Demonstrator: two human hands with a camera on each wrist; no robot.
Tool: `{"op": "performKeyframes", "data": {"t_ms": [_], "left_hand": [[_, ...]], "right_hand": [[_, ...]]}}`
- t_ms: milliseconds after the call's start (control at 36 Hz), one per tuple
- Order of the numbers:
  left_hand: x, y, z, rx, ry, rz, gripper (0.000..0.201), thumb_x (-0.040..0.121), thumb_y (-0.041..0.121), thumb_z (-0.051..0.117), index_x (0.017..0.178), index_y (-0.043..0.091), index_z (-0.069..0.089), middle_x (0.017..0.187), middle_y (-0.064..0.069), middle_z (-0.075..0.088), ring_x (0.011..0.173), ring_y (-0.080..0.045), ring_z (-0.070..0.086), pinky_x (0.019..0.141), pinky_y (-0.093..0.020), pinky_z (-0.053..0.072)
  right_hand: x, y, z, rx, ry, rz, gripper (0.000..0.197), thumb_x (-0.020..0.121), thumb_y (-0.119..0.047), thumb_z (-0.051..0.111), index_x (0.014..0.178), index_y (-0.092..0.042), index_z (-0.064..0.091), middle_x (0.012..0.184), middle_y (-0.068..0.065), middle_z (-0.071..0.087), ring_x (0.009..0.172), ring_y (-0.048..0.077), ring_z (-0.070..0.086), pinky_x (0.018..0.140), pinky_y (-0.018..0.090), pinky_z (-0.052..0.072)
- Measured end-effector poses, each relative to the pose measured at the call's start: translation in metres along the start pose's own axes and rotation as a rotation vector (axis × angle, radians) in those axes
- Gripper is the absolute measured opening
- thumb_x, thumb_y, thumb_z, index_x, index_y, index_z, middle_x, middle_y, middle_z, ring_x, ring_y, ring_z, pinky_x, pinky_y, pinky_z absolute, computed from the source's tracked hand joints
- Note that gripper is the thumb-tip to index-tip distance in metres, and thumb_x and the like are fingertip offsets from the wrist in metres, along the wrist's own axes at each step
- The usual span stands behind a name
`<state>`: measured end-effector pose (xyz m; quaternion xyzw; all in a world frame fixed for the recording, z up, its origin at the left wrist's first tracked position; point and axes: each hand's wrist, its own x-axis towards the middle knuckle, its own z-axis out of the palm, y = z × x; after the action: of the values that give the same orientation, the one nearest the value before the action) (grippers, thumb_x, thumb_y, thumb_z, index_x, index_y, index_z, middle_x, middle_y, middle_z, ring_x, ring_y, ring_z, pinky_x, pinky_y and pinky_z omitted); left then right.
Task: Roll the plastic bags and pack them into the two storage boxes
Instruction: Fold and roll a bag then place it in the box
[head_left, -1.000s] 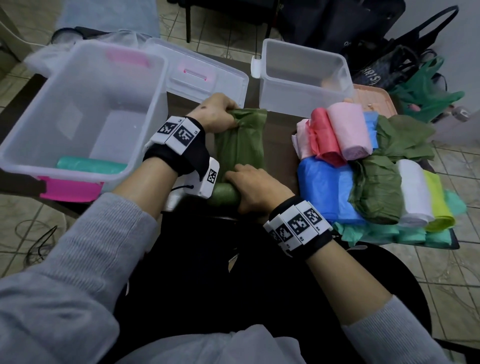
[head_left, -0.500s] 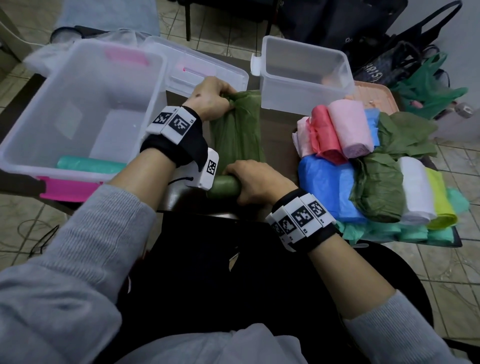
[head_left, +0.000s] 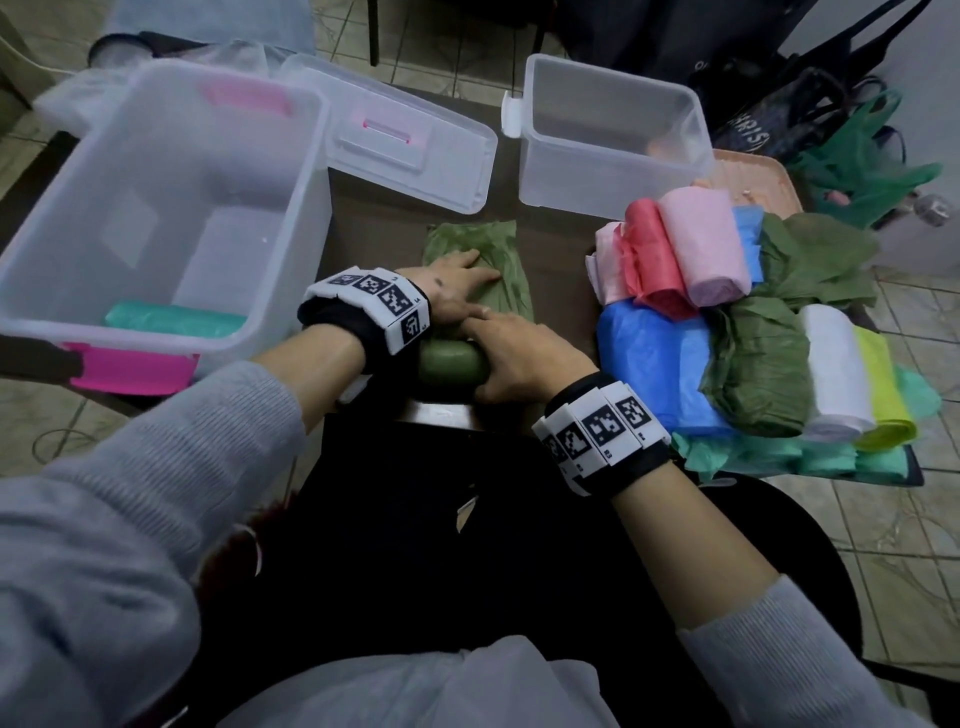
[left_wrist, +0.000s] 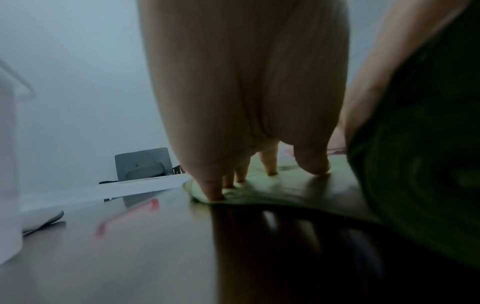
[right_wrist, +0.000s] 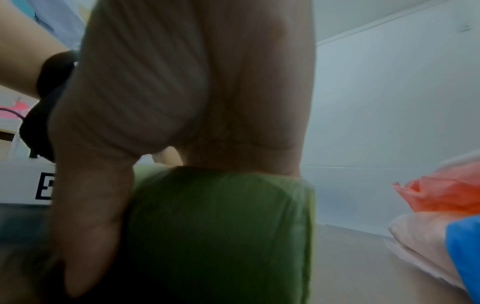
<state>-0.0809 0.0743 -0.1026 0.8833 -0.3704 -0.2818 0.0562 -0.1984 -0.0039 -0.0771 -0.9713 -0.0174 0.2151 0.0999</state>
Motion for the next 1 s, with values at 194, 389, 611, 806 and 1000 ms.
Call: {"op": "performKeyframes", "data": {"t_ms": [194, 389, 611, 806, 1000], "left_hand": [[0.002, -0.005, 0.009, 0.055, -0.02, 0.018, 0.069, 0.097, 0.05, 0.036, 0.151, 0.027, -0.001, 0.158, -0.006, -0.014, 0.146, -0.022, -0.011, 0.118, -0.04, 0.0], [0.002, -0.003, 0.009, 0.098, -0.039, 0.01, 0.072, 0.096, 0.053, 0.035, 0.151, 0.027, -0.004, 0.158, -0.006, -0.016, 0.146, -0.023, -0.012, 0.117, -0.04, 0.0], [0.001, -0.006, 0.007, 0.098, -0.052, 0.011, 0.071, 0.096, 0.049, 0.037, 0.15, 0.031, -0.004, 0.158, -0.002, -0.016, 0.146, -0.02, -0.012, 0.119, -0.039, 0.001], [0.002, -0.007, 0.01, 0.096, -0.032, 0.017, 0.075, 0.094, 0.045, 0.045, 0.15, 0.031, -0.003, 0.158, -0.003, -0.016, 0.146, -0.019, -0.012, 0.118, -0.037, -0.001], [0.0, -0.006, 0.008, 0.052, -0.025, 0.022, 0.075, 0.094, 0.047, 0.046, 0.151, 0.031, 0.0, 0.158, -0.001, -0.014, 0.146, -0.018, -0.011, 0.117, -0.038, -0.001]], "right_hand": [[-0.001, -0.005, -0.001, 0.033, -0.028, 0.013, 0.051, 0.068, -0.027, 0.07, 0.115, -0.017, 0.055, 0.116, 0.009, 0.056, 0.106, 0.031, 0.056, 0.085, 0.046, 0.05], [-0.004, -0.001, -0.001, 0.074, 0.026, -0.034, 0.049, 0.07, -0.025, 0.071, 0.116, -0.013, 0.059, 0.115, 0.011, 0.06, 0.102, 0.03, 0.057, 0.072, 0.026, 0.038], [-0.006, -0.002, -0.007, 0.11, 0.036, -0.051, 0.043, 0.068, -0.026, 0.074, 0.108, -0.012, 0.065, 0.107, 0.006, 0.062, 0.096, 0.027, 0.059, 0.073, 0.028, 0.044], [-0.008, 0.003, 0.003, 0.201, 0.084, -0.018, 0.054, 0.064, -0.022, 0.079, 0.108, -0.013, 0.049, 0.093, -0.001, 0.048, 0.091, 0.025, 0.053, 0.07, 0.029, 0.037], [-0.009, 0.006, 0.003, 0.24, 0.096, -0.014, 0.048, 0.062, -0.027, 0.084, 0.098, -0.015, 0.054, 0.088, -0.004, 0.054, 0.083, 0.018, 0.052, 0.072, 0.03, 0.043]]}}
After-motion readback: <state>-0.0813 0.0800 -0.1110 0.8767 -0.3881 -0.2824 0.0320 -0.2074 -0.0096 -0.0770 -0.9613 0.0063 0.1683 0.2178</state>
